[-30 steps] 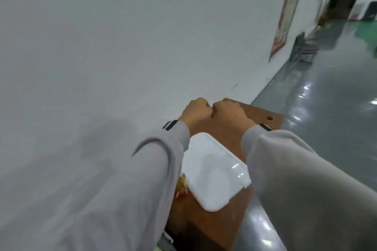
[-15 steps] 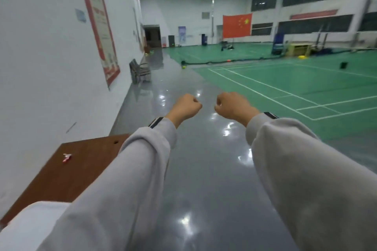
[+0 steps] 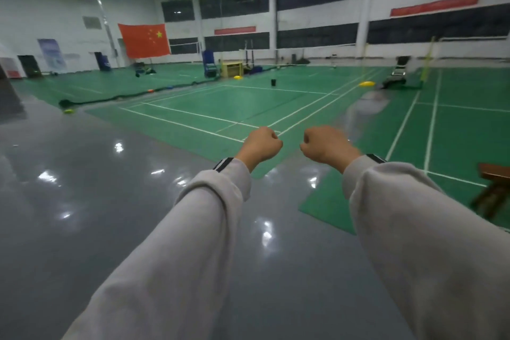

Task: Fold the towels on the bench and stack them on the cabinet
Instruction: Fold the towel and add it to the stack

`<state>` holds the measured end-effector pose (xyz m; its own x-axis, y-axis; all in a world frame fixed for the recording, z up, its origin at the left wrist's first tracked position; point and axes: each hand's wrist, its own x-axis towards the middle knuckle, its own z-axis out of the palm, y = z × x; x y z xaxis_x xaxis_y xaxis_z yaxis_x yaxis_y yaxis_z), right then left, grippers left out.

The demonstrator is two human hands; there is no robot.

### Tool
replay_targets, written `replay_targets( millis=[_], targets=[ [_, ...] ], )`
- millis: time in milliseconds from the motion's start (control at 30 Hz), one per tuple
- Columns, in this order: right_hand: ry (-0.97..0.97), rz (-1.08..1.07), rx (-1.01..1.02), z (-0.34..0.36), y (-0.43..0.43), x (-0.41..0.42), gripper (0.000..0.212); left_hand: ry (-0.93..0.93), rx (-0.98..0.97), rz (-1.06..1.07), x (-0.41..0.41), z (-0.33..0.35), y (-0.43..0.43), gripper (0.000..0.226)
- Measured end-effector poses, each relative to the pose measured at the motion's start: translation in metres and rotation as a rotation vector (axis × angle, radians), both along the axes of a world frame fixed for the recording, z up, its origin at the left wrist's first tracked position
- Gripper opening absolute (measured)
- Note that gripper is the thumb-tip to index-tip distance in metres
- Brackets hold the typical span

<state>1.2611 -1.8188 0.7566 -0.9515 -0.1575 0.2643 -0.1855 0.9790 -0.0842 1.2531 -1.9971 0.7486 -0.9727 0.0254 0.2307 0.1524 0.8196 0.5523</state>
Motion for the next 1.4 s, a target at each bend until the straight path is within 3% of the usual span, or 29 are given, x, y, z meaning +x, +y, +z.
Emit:
replay_targets(
  millis=[500,900,1400],
  targets=[
    [-0.036,-0.499,0.018,-0.003,0.313,-0.199,0.027,-0.037,-0.096,-0.531,-0.309,-0.009,0.353,0.02],
    [-0.121,-0.811,-0.006,-0.028,0.583,-0.289,0.023,-0.034,-0.047,-0.908,-0.414,-0.023,0.665,0.02],
    [-0.174,-0.977,0.016,-0.044,0.902,-0.453,0.02,-0.042,-0.111,-1.075,-0.593,-0.037,1.016,0.018]
  ],
)
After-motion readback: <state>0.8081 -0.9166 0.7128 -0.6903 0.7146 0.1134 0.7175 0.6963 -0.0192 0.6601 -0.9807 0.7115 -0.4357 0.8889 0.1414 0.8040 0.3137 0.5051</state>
